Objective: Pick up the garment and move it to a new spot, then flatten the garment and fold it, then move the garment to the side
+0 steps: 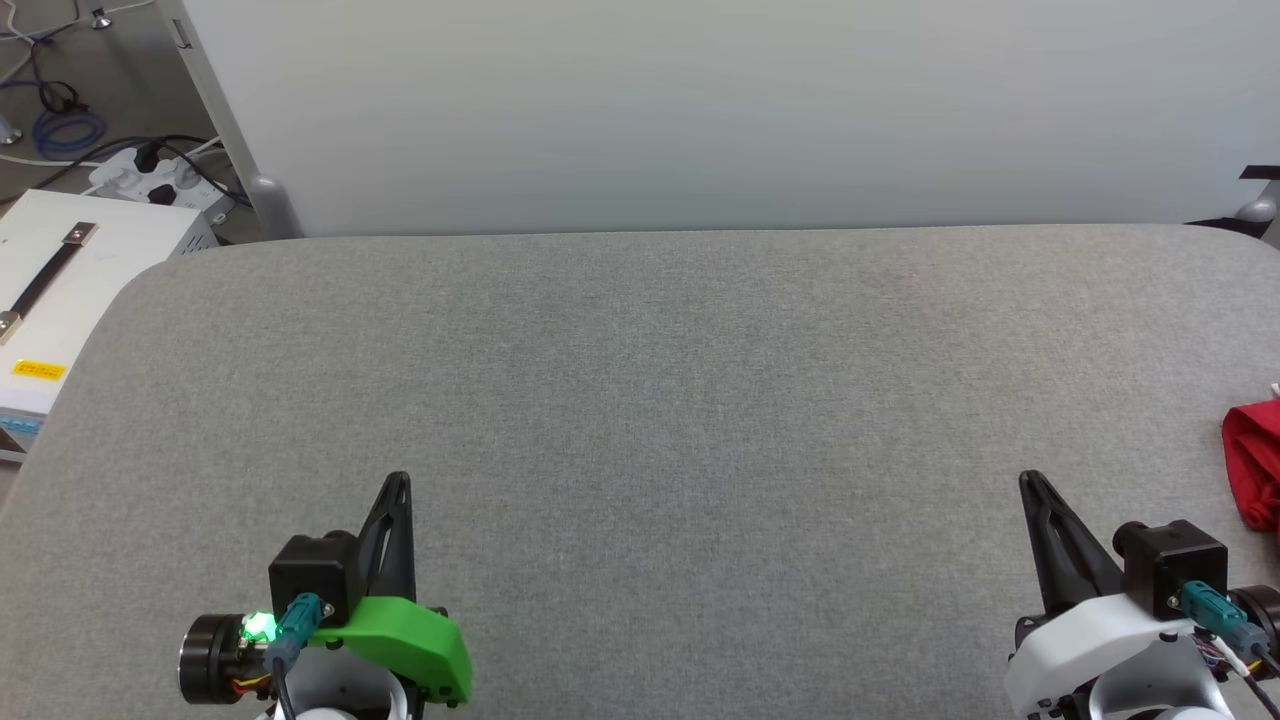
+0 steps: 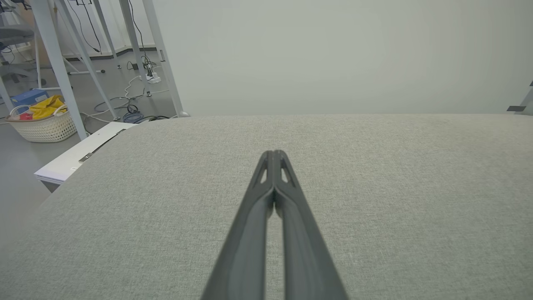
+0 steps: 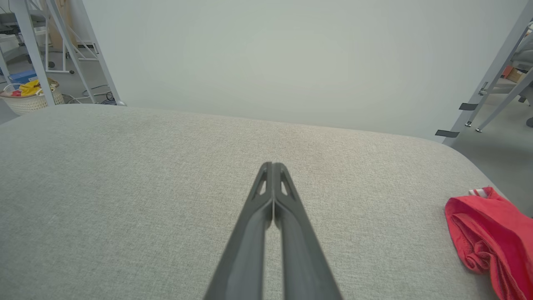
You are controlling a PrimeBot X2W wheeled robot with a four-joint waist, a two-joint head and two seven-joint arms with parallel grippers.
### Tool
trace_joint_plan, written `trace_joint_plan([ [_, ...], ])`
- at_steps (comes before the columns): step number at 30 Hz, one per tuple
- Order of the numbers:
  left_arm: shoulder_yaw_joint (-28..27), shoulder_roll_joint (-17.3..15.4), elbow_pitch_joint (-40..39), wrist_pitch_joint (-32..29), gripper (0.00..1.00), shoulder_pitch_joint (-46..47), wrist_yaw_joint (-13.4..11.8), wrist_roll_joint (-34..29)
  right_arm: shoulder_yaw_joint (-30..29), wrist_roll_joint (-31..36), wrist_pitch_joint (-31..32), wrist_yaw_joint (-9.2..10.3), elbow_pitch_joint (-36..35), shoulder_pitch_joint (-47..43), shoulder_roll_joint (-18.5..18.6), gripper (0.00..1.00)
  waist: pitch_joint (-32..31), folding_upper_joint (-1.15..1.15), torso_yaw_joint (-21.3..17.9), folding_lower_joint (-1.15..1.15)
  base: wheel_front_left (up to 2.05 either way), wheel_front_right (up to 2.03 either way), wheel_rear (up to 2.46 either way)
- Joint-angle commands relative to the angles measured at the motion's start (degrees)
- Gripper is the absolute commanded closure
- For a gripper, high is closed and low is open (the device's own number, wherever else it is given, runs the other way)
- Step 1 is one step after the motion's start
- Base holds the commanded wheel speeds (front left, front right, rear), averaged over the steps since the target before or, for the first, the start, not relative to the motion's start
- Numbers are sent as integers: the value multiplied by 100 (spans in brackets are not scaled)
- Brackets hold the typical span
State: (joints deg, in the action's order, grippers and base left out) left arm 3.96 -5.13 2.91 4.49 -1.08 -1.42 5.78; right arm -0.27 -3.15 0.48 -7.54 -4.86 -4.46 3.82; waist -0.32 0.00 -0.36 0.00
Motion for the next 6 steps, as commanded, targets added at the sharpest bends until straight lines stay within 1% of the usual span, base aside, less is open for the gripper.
trace_joint_plan([
  [1, -41, 48, -41, -33, 100, 74, 32, -76, 2, 51, -31, 4, 48, 115, -24, 100, 1, 0, 1, 0, 0, 0, 0],
  [6, -111, 83, -90, -115, 100, 81, 54, -174, 7, 103, -34, 4, 134, 180, -38, 100, 7, 0, 8, 0, 0, 0, 0],
])
